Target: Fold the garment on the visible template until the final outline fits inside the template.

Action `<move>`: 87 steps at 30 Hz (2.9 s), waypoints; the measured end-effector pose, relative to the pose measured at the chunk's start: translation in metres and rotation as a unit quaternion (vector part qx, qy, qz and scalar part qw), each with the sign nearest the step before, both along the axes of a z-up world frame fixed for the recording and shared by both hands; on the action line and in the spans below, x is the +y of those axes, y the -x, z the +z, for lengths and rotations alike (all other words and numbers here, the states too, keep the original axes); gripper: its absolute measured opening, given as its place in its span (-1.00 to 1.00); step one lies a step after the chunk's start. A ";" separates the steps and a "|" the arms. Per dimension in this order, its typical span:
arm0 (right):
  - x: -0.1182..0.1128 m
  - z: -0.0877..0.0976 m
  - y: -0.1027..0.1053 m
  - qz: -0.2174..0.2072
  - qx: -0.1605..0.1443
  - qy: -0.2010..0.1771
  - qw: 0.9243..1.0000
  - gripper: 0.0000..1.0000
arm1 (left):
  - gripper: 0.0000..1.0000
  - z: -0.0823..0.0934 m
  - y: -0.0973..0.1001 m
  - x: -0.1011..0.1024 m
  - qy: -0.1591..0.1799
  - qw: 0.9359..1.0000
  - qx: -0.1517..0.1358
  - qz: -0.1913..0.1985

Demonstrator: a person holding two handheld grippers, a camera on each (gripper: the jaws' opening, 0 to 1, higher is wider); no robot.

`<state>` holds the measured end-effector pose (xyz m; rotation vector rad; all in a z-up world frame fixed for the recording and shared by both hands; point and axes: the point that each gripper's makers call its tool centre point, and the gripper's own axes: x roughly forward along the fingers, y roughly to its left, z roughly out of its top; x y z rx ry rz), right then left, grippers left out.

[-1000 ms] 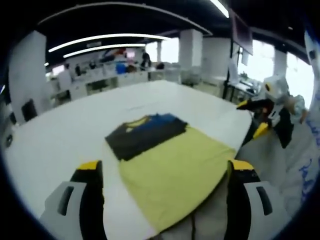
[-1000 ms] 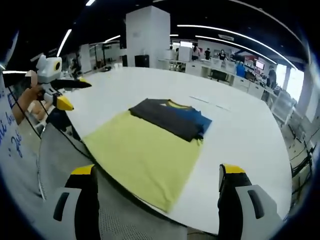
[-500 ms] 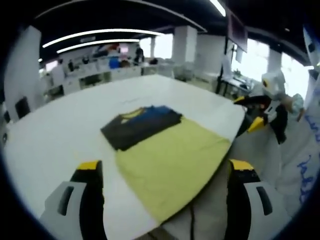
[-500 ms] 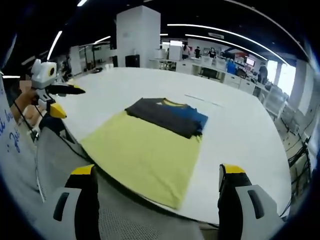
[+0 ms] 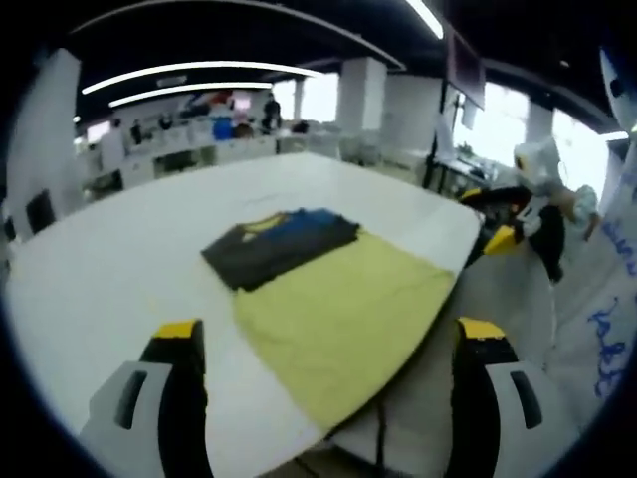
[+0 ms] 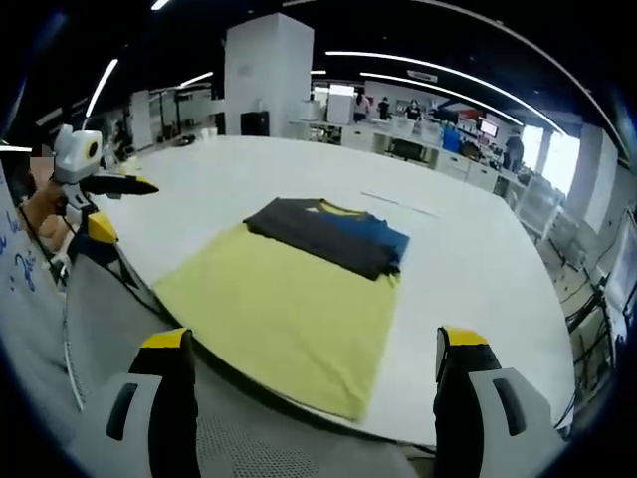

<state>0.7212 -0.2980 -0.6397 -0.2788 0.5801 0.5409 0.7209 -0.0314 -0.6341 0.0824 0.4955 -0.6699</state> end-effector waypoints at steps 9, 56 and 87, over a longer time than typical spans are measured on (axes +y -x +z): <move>0.004 -0.001 -0.001 0.000 0.000 -0.001 1.000 1.00 | 0.98 0.007 -0.002 0.004 0.002 1.000 -0.004 0.007; -0.009 -0.040 -0.009 -0.005 0.054 0.013 0.998 0.81 | 0.43 -0.055 0.008 -0.012 -0.013 0.995 0.092 -0.042; -0.031 -0.069 -0.005 -0.007 0.114 0.039 0.993 0.59 | -0.20 -0.090 0.027 -0.010 0.019 0.982 0.187 -0.022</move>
